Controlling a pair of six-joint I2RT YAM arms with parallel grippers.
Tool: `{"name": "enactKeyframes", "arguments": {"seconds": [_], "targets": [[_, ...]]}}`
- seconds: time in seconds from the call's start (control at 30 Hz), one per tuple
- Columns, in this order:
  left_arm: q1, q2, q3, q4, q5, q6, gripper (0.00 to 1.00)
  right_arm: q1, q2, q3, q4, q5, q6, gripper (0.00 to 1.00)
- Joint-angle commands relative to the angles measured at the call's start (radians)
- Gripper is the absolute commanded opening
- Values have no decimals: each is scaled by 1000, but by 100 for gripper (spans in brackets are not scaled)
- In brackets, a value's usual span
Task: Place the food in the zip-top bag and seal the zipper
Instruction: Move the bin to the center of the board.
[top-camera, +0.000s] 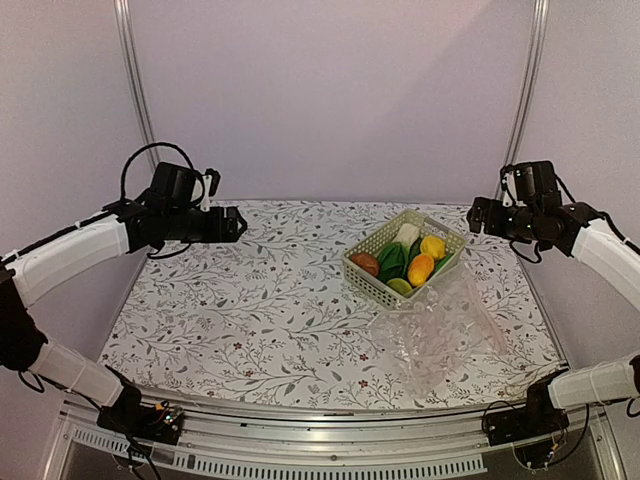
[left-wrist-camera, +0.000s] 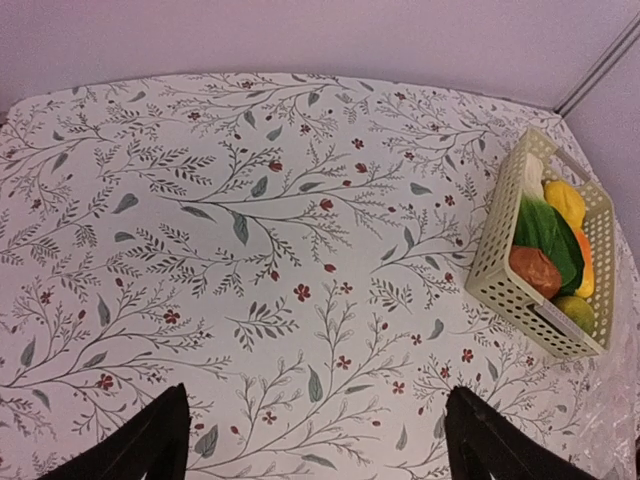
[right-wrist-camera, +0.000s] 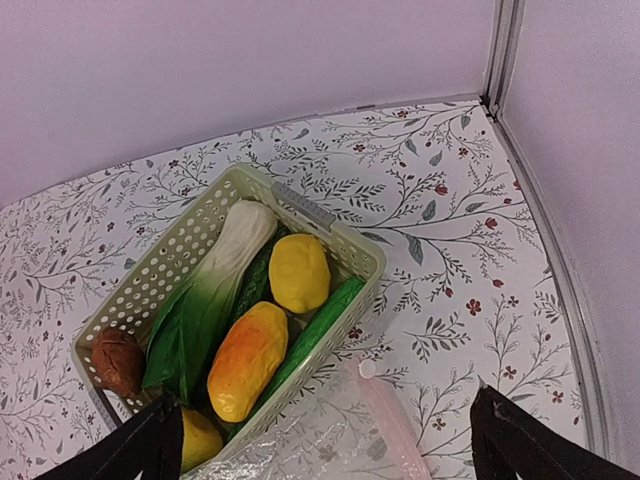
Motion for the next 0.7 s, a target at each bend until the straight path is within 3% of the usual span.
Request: {"name": "enactKeyframes", "arguments": {"seconds": [0.0,0.07,0.13,0.23,0.47,0.67], "targets": [[-80,39,23,-63,65,-23,87,-6,-20,-43,7,-20,12,99],[-113,58,34,-75,77,-30,87,-7,-30,-59,40,-125,-24,97],[-139,82,52,-90,94,-33,86,-7,-34,-65,79,-263,-82,88],[-158,122,84,-123,125,-64,85,30,3,-45,87,-343,-112,78],[-180,177,138,-190,189,-148,81,266,264,125,-47,-295,-236,61],[-183,171,137,-220,179,-160,81,387,492,281,-109,-277,-283,43]]}}
